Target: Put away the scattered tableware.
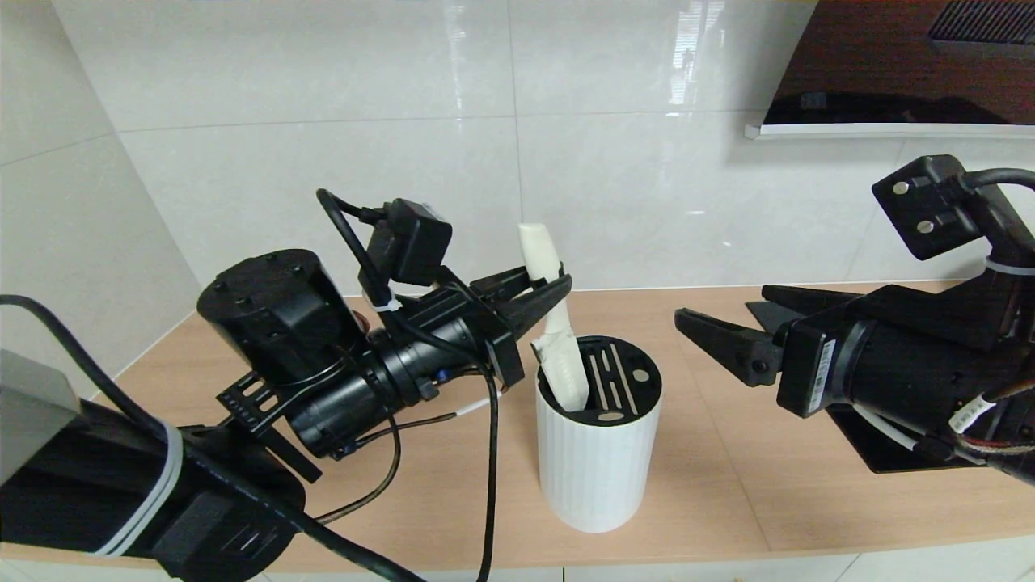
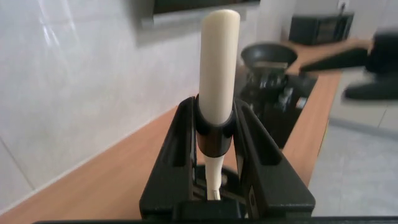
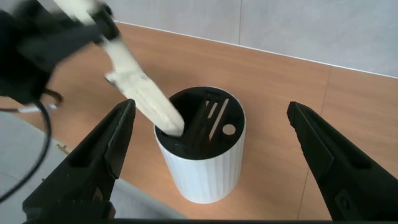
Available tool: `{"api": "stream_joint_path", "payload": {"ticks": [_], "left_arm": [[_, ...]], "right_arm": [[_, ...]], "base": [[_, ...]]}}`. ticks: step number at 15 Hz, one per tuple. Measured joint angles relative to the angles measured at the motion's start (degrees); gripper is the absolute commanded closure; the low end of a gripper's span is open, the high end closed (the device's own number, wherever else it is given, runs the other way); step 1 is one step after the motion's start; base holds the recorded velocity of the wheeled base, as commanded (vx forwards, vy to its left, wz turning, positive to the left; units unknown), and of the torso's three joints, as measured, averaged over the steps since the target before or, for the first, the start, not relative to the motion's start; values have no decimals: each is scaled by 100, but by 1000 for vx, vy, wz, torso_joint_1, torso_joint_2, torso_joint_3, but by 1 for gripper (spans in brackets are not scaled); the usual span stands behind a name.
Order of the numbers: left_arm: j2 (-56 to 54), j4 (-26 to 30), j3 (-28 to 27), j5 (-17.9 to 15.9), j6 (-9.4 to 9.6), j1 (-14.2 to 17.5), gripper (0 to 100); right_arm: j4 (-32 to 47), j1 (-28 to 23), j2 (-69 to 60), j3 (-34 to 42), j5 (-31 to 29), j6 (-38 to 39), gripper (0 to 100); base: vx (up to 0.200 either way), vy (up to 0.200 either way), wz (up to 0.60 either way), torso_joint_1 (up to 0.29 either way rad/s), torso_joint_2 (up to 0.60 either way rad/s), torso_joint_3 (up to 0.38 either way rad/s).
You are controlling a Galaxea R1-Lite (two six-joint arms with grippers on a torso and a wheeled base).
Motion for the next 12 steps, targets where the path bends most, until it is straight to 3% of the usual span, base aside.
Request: {"api": "stream_joint_path", "payload": {"ticks": [12], "left_arm": [[830,-222,-16,62,11,-207,100]], "right_arm": [[0,7,0,2,2,-7,0]], "base": [[0,0,0,0,0,0]]}}
